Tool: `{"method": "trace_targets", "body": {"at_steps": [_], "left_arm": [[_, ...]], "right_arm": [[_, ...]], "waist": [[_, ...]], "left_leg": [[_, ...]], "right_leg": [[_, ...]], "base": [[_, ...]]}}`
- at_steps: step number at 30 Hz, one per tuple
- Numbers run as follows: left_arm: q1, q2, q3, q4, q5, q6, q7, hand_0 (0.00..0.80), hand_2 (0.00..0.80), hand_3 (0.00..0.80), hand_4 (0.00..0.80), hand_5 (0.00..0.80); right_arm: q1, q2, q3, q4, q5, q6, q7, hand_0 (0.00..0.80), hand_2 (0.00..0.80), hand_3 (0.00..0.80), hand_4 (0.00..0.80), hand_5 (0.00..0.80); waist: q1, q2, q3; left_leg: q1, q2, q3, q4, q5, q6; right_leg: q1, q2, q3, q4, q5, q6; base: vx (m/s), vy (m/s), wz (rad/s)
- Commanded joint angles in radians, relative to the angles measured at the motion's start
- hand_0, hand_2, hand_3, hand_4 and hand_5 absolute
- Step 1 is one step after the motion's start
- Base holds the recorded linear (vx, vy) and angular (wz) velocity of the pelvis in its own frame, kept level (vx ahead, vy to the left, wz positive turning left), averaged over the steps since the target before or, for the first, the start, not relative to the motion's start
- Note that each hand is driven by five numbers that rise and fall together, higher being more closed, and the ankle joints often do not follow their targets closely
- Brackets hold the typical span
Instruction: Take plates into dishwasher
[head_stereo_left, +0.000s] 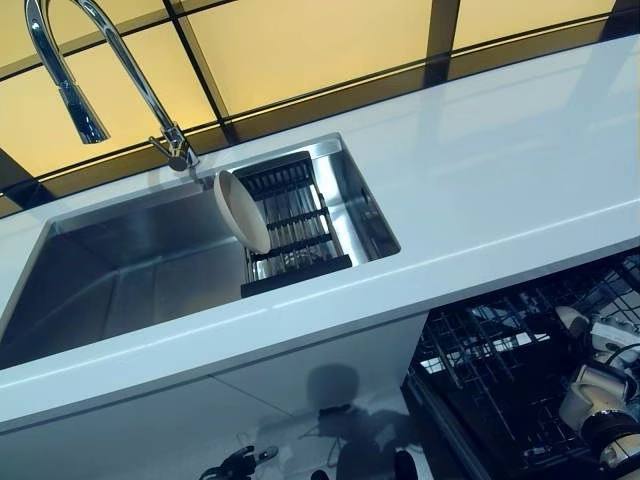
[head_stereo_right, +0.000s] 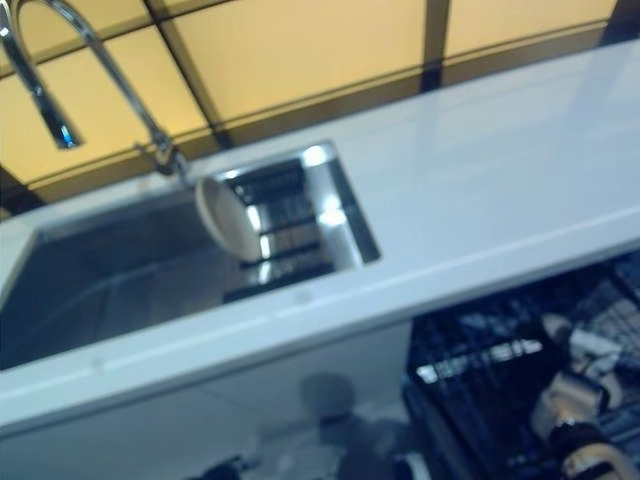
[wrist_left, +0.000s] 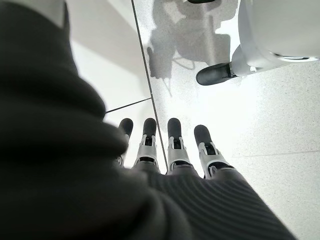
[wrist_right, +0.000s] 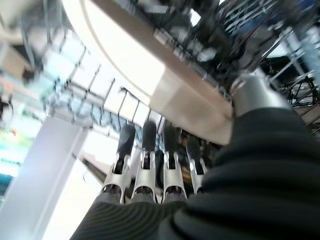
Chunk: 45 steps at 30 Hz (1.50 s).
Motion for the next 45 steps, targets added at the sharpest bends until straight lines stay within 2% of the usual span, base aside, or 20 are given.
{"method": "trace_targets", "body": {"at_steps": [1,8,14,16,20,26,30,33,34,36,39,41,42,45], "left_arm": [[-0.048,0.053,-0.012,0.039,0.008,-0.001,0.007,0.0,0.0,0.0,0.0,0.0],[-0.016,0.062,0.07,0.026,0.031,0.004,0.027,0.0,0.0,0.0,0.0,0.0],[-0.007,0.059,0.129,0.059,0.032,-0.004,0.057,0.0,0.0,0.0,0.0,0.0],[-0.009,0.06,0.134,0.069,0.03,-0.005,0.065,0.0,0.0,0.0,0.0,0.0],[0.006,0.073,0.13,0.077,0.022,-0.009,0.076,0.0,0.0,0.0,0.0,0.0],[-0.005,0.094,0.119,0.101,0.012,-0.001,0.077,0.0,0.0,0.0,0.0,0.0],[-0.02,0.106,0.093,0.111,0.007,0.002,0.075,0.0,0.0,0.0,0.0,0.0],[-0.033,0.117,0.061,0.111,-0.002,0.003,0.072,0.0,0.0,0.0,0.0,0.0],[-0.037,0.118,0.053,0.108,-0.009,0.006,0.073,0.0,0.0,0.0,0.0,0.0],[-0.038,0.113,0.045,0.102,-0.013,0.009,0.078,0.0,0.0,0.0,0.0,0.0],[-0.031,0.1,0.034,0.095,0.0,0.015,0.079,0.0,0.0,0.0,0.0,0.0],[-0.033,0.096,0.024,0.094,0.008,0.015,0.082,0.0,0.0,0.0,0.0,0.0],[-0.037,0.093,0.021,0.094,0.011,0.016,0.086,0.0,0.0,0.0,0.0,0.0],[-0.047,0.097,0.006,0.095,0.003,0.011,0.09,0.0,0.0,0.0,0.0,0.0]], "right_arm": [[-0.024,-0.029,-0.056,-0.087,-0.002,0.049,0.033,0.0,0.0,0.0,0.0,0.0],[0.096,-0.113,-0.268,-0.496,-0.102,0.054,0.24,0.0,0.0,0.0,0.0,0.0],[0.208,-0.255,-0.505,-0.758,-0.132,0.022,0.484,0.0,0.0,0.0,0.0,0.0],[0.209,-0.304,-0.547,-0.766,-0.12,0.016,0.507,0.0,0.0,0.0,0.0,0.0],[0.186,-0.449,-0.626,-0.67,-0.028,-0.017,0.513,0.0,0.0,0.0,0.0,0.0],[0.104,-0.579,-0.623,-0.525,0.064,-0.011,0.461,0.0,0.0,0.0,0.0,0.0],[-0.036,-0.649,-0.54,-0.432,0.102,-0.04,0.421,0.0,0.0,0.0,0.0,0.0],[-0.268,-0.68,-0.363,-0.409,0.097,-0.085,0.369,0.0,0.0,0.0,0.0,0.0],[-0.361,-0.677,-0.284,-0.428,0.078,-0.126,0.36,0.0,0.0,0.0,0.0,0.0],[-0.536,-0.668,-0.126,-0.462,0.055,-0.149,0.353,0.0,0.0,0.0,0.0,0.0],[-0.743,-0.627,0.078,-0.503,0.018,-0.256,0.362,0.0,0.0,0.0,0.0,0.0],[-0.854,-0.595,0.196,-0.529,-0.023,-0.323,0.364,0.0,0.0,0.0,0.0,0.0],[-0.896,-0.572,0.246,-0.528,-0.027,-0.376,0.35,0.0,0.0,0.0,0.0,0.0],[-1.02,-0.527,0.391,-0.539,-0.013,-0.434,0.344,0.0,0.0,0.0,0.0,0.0]], "waist": [[0.003,-0.074,0.001],[-0.052,-0.115,0.01],[-0.103,-0.168,0.004],[-0.11,-0.182,-0.002],[-0.112,-0.213,-0.022],[-0.097,-0.241,-0.05],[-0.07,-0.25,-0.06],[-0.034,-0.255,-0.063],[-0.022,-0.255,-0.063],[-0.007,-0.255,-0.063],[0.021,-0.253,-0.068],[0.04,-0.254,-0.072],[0.049,-0.254,-0.073],[0.075,-0.255,-0.072]], "left_leg": [[0.03,-0.011,-0.029,-0.001,-0.084,0.041],[0.039,-0.002,-0.001,-0.001,-0.086,0.044],[0.052,0.012,0.041,-0.001,-0.095,0.04],[0.058,0.015,0.053,-0.001,-0.098,0.038],[0.068,0.021,0.066,-0.001,-0.1,0.034],[0.076,0.024,0.066,-0.001,-0.099,0.03],[0.079,0.022,0.049,-0.001,-0.096,0.028],[0.08,0.017,0.025,-0.001,-0.094,0.027],[0.079,0.015,0.014,-0.001,-0.092,0.026],[0.076,0.01,-0.006,-0.001,-0.089,0.028],[0.069,0.004,-0.035,-0.001,-0.085,0.028],[0.062,0.0,-0.053,-0.001,-0.081,0.028],[0.058,-0.003,-0.061,-0.001,-0.079,0.028],[0.044,-0.014,-0.09,-0.001,-0.073,0.03]], "right_leg": [[0.027,-0.029,-0.003,0.004,-0.059,0.05],[0.024,-0.015,0.034,0.004,-0.049,0.053],[0.025,0.001,0.075,0.004,-0.04,0.054],[0.028,0.006,0.085,0.004,-0.039,0.054],[0.037,0.013,0.095,0.004,-0.038,0.056],[0.049,0.017,0.094,0.004,-0.042,0.057],[0.06,0.015,0.078,0.004,-0.047,0.057],[0.068,0.011,0.06,0.004,-0.053,0.056],[0.069,0.009,0.052,0.004,-0.054,0.055],[0.07,0.007,0.041,0.004,-0.057,0.053],[0.075,0.001,0.012,0.004,-0.064,0.052],[0.076,-0.004,-0.007,0.004,-0.066,0.053],[0.075,-0.007,-0.018,0.004,-0.067,0.054],[0.073,-0.016,-0.047,0.004,-0.068,0.056]], "base": [[0.0,0.0,0.0],[0.008,0.008,-0.04],[0.017,0.022,-0.16],[0.026,0.019,-0.2],[0.026,0.016,-0.14],[0.014,0.015,-0.07],[0.002,0.002,-0.01],[0.0,0.0,0.0],[0.0,0.0,0.0],[0.009,0.02,0.16],[0.03,0.007,0.21],[0.029,-0.002,0.37],[0.019,-0.001,0.4],[0.022,0.017,0.34]]}}
